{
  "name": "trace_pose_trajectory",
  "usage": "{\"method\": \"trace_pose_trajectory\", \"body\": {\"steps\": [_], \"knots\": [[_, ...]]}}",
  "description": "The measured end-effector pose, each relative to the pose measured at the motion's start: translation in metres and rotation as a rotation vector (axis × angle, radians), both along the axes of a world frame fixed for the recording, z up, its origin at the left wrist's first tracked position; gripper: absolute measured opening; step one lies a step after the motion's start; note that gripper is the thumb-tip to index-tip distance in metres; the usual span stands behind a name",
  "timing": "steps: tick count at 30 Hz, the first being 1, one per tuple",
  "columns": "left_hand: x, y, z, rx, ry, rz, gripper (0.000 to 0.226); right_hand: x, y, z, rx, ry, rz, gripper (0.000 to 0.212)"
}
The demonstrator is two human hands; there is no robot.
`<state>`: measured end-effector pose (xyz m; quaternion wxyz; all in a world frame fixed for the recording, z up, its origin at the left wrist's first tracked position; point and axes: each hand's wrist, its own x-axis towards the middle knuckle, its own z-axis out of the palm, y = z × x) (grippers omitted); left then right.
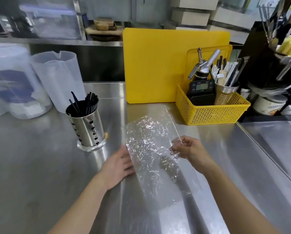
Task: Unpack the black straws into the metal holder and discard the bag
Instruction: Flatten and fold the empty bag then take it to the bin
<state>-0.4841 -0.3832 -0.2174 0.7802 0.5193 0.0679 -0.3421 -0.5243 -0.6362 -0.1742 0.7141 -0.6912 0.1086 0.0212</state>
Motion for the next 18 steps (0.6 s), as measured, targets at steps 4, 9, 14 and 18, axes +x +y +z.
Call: {"method": "trace_pose_trajectory", "body": {"steps": [4,9,14,18], "knots": [[-0.013,-0.015,0.002,0.08,-0.083,-0.079,0.047,0.0,0.007,-0.007,0.104,-0.012,-0.096,0.018],[-0.01,-0.013,0.009,0.243,-0.202,0.048,0.009,-0.007,0.006,-0.014,0.083,0.028,-0.086,0.014],[-0.01,-0.004,0.007,0.365,-0.258,0.09,0.006,-0.017,0.0,-0.018,0.026,0.124,0.028,0.01],[-0.013,-0.003,0.007,0.44,-0.324,0.108,0.005,-0.023,-0.005,-0.023,-0.019,0.163,0.043,0.012]]}}
